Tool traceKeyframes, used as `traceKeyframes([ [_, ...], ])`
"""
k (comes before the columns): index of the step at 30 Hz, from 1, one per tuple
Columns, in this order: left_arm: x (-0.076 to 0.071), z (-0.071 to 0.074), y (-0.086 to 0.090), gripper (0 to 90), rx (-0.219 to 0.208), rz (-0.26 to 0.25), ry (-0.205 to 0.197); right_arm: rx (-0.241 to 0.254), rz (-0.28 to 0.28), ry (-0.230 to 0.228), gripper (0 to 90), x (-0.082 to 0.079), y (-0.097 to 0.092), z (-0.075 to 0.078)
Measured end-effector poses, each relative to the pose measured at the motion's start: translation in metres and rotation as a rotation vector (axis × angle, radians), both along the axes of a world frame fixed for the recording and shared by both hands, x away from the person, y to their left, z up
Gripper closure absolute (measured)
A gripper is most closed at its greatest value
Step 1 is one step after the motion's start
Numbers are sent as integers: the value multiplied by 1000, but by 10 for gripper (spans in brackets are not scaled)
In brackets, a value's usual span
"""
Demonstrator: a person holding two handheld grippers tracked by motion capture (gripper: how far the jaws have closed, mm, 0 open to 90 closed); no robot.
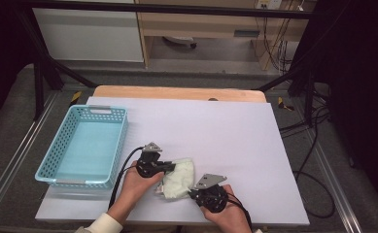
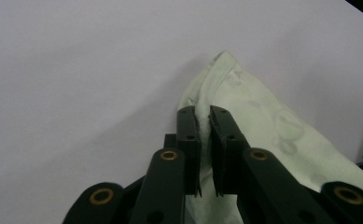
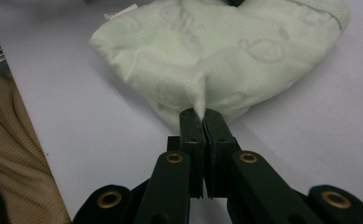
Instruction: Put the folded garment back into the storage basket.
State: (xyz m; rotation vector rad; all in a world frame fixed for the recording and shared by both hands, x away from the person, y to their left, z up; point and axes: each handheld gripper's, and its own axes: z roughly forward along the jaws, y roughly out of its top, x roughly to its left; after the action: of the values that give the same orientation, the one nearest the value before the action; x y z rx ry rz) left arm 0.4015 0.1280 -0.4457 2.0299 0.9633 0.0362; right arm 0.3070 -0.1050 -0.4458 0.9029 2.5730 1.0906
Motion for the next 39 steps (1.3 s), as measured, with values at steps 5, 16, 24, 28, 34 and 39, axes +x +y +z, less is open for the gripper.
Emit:
traceKeyframes([
  [5,1,6,4,830,-21,-5,-2,9,4,-11,885,-1,1,2],
  [16,1,27,7,830,-31,-15,-32,70,8,-22,886,-1,1,14],
  [24,10,39,0,830,3,-40,-37,104,3,-10,886,5,-4,20],
  [28,14,44,-3,830,-5,-48,-35,121,-2,-1,886,9,-8,23],
  [34,20,57,-8,829,9,-55,-48,119,13,11,886,16,-8,29],
  [39,23,65,-6,829,13,-54,-64,128,14,20,886,22,-6,39],
])
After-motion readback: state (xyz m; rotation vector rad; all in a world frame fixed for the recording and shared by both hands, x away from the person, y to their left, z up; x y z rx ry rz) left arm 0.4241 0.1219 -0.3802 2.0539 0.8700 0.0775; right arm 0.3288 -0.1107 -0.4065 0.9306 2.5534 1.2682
